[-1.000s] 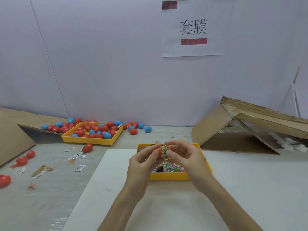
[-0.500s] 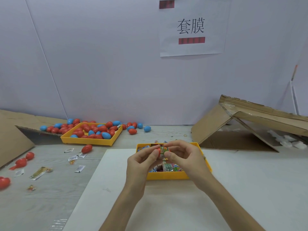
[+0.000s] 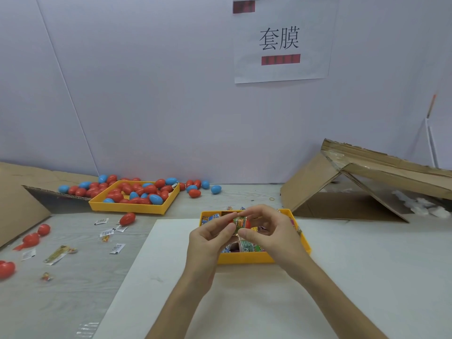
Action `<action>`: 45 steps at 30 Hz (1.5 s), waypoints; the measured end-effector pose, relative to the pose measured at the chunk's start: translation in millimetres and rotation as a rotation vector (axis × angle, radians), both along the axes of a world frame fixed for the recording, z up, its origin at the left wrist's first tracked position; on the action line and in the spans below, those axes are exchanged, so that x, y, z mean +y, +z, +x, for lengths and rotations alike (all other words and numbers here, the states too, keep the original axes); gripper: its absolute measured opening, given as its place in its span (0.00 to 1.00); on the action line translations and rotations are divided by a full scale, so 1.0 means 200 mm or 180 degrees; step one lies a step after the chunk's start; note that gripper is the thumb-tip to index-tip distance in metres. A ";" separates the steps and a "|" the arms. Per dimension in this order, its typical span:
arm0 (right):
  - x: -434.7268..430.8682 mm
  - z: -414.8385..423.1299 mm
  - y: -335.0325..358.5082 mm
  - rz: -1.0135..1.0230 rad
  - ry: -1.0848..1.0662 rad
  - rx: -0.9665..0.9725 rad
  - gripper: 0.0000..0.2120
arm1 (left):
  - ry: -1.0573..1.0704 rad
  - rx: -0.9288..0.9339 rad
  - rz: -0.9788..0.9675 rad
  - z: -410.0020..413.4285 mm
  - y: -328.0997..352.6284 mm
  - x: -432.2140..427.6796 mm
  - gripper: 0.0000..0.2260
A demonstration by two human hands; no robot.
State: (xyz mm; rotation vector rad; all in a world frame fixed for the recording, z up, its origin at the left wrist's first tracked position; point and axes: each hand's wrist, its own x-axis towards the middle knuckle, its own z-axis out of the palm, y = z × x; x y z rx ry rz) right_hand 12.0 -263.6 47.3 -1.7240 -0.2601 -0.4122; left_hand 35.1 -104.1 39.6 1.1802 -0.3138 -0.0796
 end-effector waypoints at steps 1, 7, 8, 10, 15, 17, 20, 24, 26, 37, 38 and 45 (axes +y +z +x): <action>0.00 0.00 0.00 -0.0011 -0.0002 0.0004 0.13 | 0.0005 -0.0023 0.0019 0.00 0.00 0.00 0.11; 0.00 0.01 0.00 0.0046 0.0037 0.0015 0.14 | 0.0034 -0.0002 0.0018 0.00 0.00 0.00 0.11; 0.00 0.01 0.00 0.0067 0.0043 0.0017 0.14 | 0.0027 0.0017 -0.0019 0.00 0.00 0.00 0.11; -0.01 0.01 0.00 0.0120 0.0048 0.0029 0.14 | 0.0014 0.0052 -0.0091 0.01 0.00 0.01 0.11; -0.01 0.01 0.01 0.0440 0.0160 0.0108 0.09 | -0.0092 0.0118 -0.0147 0.01 0.01 0.01 0.17; -0.01 0.01 0.02 0.0878 0.0240 0.0299 0.08 | -0.0040 0.0080 -0.0158 0.01 0.01 0.01 0.17; -0.04 0.01 0.04 0.1818 0.0464 0.0634 0.13 | 0.0139 -0.0001 -0.0168 0.02 0.01 0.02 0.10; -0.09 0.04 0.06 0.1983 0.0513 0.1114 0.15 | 0.0426 0.0060 -0.0225 0.05 -0.01 0.05 0.08; -0.11 0.08 0.06 0.1938 0.0496 0.1522 0.15 | 0.0511 0.0125 -0.0253 0.06 -0.02 0.06 0.08; -0.46 0.34 0.35 0.4101 -0.0329 0.0844 0.11 | 0.0424 0.0244 -0.0344 0.07 -0.03 0.05 0.10; -0.43 0.33 0.28 0.3720 -0.0368 0.0970 0.09 | 0.0425 0.0236 -0.0317 0.07 -0.03 0.05 0.10; -0.36 0.17 -0.02 0.1433 -0.1170 0.0738 0.13 | 0.1065 -0.0516 0.0928 0.07 -0.05 0.04 0.11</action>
